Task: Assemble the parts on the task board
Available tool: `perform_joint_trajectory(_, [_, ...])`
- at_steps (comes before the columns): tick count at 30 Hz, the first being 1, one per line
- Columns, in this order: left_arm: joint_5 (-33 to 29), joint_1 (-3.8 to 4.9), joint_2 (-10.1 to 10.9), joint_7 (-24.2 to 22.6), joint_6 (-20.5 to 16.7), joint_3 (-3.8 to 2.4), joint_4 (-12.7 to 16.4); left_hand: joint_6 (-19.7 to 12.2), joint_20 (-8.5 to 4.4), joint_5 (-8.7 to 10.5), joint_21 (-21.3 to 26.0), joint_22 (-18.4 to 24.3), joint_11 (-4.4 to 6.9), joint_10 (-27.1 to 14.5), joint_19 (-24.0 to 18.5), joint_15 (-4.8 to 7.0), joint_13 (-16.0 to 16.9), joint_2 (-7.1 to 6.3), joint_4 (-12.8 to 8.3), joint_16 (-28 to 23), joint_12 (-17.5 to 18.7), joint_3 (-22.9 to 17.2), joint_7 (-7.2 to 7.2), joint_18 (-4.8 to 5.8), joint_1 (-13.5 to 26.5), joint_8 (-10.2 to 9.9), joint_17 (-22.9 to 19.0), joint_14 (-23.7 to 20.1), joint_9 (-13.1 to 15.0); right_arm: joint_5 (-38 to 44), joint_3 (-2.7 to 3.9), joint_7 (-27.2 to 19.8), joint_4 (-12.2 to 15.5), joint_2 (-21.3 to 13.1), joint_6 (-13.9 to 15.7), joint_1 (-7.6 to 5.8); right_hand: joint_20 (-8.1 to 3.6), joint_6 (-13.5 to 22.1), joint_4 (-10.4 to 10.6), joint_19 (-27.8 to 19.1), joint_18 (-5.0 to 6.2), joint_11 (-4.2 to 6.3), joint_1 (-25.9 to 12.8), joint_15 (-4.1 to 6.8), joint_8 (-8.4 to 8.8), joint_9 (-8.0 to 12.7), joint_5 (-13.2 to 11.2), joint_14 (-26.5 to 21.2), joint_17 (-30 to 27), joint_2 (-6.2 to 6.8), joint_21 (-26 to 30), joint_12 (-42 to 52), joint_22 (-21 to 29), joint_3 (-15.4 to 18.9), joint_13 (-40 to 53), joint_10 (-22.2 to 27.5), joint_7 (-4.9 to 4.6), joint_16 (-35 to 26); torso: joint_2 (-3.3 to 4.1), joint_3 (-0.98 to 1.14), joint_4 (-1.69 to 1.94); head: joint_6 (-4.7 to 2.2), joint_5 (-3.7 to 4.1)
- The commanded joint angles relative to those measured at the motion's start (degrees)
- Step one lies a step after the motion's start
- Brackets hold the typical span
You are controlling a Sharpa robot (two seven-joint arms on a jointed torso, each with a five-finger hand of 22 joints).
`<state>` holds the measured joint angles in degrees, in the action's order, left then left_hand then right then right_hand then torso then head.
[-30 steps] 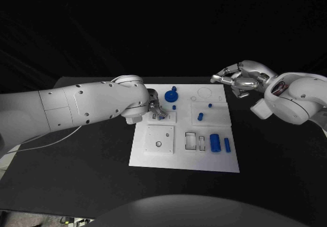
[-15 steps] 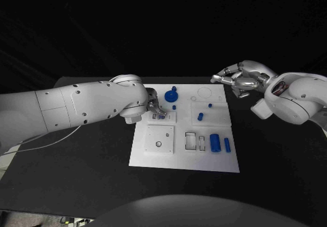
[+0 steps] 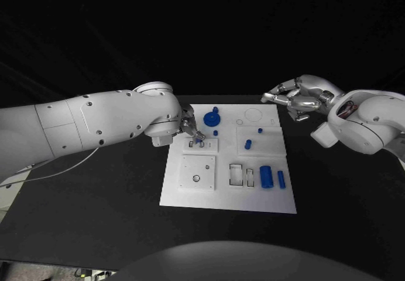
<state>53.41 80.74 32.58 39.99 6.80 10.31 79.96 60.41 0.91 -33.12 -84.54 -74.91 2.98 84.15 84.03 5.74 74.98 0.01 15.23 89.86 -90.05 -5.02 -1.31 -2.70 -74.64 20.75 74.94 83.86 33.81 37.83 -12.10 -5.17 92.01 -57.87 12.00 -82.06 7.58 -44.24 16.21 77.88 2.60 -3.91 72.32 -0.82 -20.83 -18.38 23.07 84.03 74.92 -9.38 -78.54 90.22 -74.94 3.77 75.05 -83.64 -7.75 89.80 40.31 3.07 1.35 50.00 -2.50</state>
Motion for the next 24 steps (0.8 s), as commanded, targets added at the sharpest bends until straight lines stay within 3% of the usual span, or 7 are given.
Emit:
perform_joint_trajectory(1, [-4.2, 0.16, -0.5, 3.7, 5.4, -0.06, -0.5, 0.7, -0.51, -0.27, 0.3, -5.3, 0.35, 5.9, 0.6, 0.41, 15.0, 0.24, 0.0, 0.1, 0.1, -0.5, 0.5, 0.33, -0.7, 0.1, 15.1, 6.1, 0.1, 0.1, 0.0, 0.0, 0.0, 0.1, -0.8, 0.04, -0.04, -0.4, 0.0, -0.4, 1.01, 0.01, 0.8, -0.29, -0.24, -0.1, 0.4, 6.0, 15.1, -0.05, 0.3, -0.2, -10.3, -0.3, 15.0, -6.4, -0.15, 0.2, 0.05, -0.05, 0.01, 0.0, 0.12])
perform_joint_trajectory(24, [-4.7, 0.23, -1.6, 4.8, 5.9, -0.08, -2.3, 0.5, -0.54, -0.09, 0.2, -5.5, 0.35, 5.9, 0.6, 0.42, 15.0, 0.01, -0.1, 0.1, 0.1, -0.8, 0.47, 0.36, -0.8, 0.1, 15.1, 6.1, 0.2, 0.0, -0.01, -0.3, -0.6, 0.7, -0.9, 0.2, -0.03, -0.4, 0.0, -0.4, 1.02, -0.01, 0.8, -0.29, -0.24, -0.1, 0.4, 6.0, 15.1, -0.08, 0.3, -0.2, -10.2, -0.3, 15.0, -6.4, -0.15, 0.2, 0.03, -0.05, 0.05, 0.0, 0.08])
